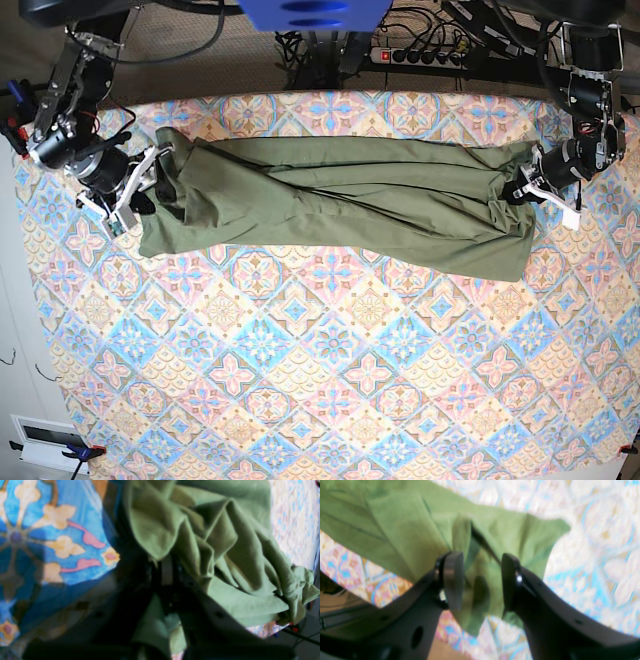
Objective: Layout the t-shirt on the table in an organized manner, then fold the t-shirt properly
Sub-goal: 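Hold both shirt ends and straighten the strip with both grippers, then fold the shirt end held by the left gripper toward the right gripper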
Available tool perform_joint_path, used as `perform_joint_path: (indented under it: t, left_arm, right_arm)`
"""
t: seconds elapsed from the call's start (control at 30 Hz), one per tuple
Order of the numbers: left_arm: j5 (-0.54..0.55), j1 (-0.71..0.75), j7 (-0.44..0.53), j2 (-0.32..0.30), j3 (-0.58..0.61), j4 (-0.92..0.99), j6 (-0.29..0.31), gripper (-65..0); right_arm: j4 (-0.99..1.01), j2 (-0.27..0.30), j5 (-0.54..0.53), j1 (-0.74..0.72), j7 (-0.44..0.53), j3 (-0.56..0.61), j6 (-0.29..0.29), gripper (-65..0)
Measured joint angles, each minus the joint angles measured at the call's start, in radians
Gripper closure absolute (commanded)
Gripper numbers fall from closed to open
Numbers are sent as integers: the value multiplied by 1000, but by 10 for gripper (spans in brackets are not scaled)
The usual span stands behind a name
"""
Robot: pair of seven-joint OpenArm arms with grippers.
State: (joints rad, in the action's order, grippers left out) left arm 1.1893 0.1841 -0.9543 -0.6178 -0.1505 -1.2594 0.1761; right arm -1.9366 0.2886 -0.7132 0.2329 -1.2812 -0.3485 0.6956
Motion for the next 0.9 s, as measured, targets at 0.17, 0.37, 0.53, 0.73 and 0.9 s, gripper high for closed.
perform_joint_path:
  t: [0.17,0.37,0.53,0.73,0.9]
  left_arm:
    - [-1,16,-55,21,-124,2,3,0]
    - [-26,63,-42,-34,-400,7,-10,0]
    - [-11,53,-50,-62,-547,6,-6,0]
    - [-21,140,-90,-9,-571,-389,4,0]
    - [-43,128,-278,224,-538,-654,4,0]
  right_arm:
    - [0,0,-2,-5,6,0,0,-242]
    - [0,2,0,-3,5,1,0,-241]
    - [0,1,-2,-2,5,1,0,-242]
    - [0,-2,-2,-1,5,3,0,-241]
    - [0,2,0,0,5,-4,0,-241]
